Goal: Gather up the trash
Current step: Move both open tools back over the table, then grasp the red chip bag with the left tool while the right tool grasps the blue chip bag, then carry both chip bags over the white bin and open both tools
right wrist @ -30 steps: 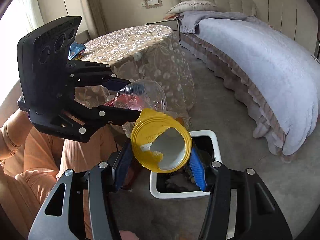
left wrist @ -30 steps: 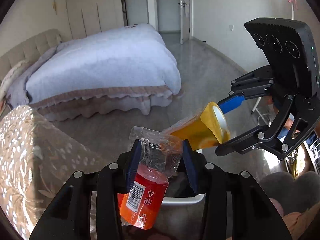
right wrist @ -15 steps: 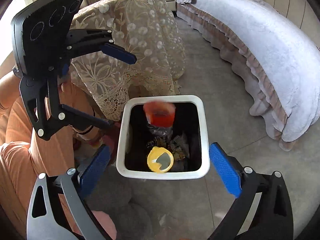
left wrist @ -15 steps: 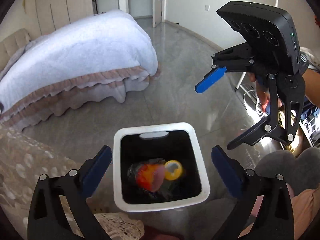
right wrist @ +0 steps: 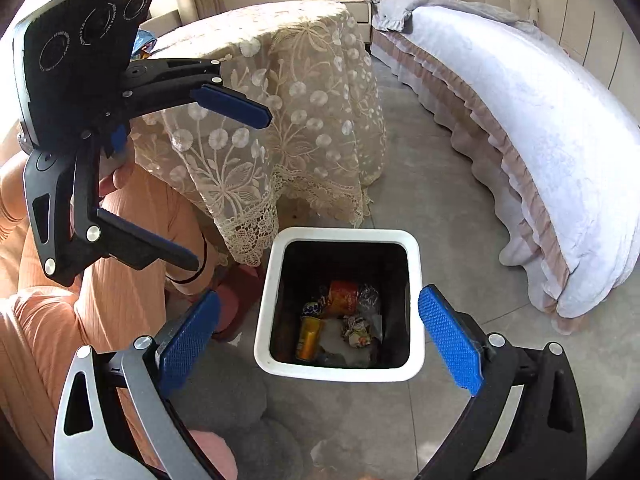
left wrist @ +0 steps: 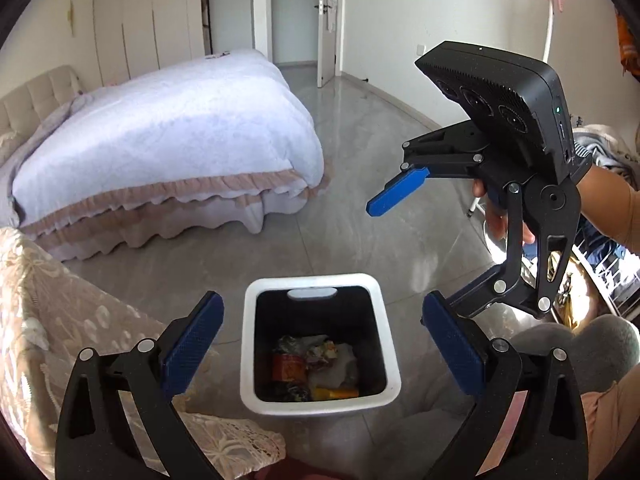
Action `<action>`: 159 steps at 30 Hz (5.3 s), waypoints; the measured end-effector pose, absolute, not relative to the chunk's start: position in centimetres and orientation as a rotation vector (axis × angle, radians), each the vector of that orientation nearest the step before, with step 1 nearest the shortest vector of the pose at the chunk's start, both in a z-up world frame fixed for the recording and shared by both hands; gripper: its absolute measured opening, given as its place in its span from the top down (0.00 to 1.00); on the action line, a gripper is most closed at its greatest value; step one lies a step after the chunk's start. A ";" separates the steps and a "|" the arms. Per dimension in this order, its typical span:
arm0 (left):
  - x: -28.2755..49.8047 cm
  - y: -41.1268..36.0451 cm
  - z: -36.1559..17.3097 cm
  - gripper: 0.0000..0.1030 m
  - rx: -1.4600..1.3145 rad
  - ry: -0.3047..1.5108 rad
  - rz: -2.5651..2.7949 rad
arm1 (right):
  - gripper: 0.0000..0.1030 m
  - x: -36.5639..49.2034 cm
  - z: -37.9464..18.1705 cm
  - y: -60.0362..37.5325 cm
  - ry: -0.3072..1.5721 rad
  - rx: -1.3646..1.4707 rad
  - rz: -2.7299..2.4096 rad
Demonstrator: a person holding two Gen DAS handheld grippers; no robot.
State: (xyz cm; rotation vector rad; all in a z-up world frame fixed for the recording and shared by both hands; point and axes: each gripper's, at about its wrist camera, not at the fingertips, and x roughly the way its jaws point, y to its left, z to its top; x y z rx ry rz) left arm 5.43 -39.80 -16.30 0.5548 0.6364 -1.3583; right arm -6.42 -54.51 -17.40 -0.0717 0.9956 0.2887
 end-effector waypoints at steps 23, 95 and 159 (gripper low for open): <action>6.6 -21.2 -7.0 0.05 0.416 0.450 -0.700 | 0.04 1.9 -6.6 -38.1 0.678 -0.199 0.533; 16.0 -0.3 -7.8 0.25 0.234 0.665 -0.046 | 0.16 14.0 -8.1 -19.2 0.751 -0.343 0.696; 6.6 -43.1 -25.9 0.04 0.816 0.725 -1.136 | 0.04 -4.4 -23.7 -57.5 1.096 -0.038 0.133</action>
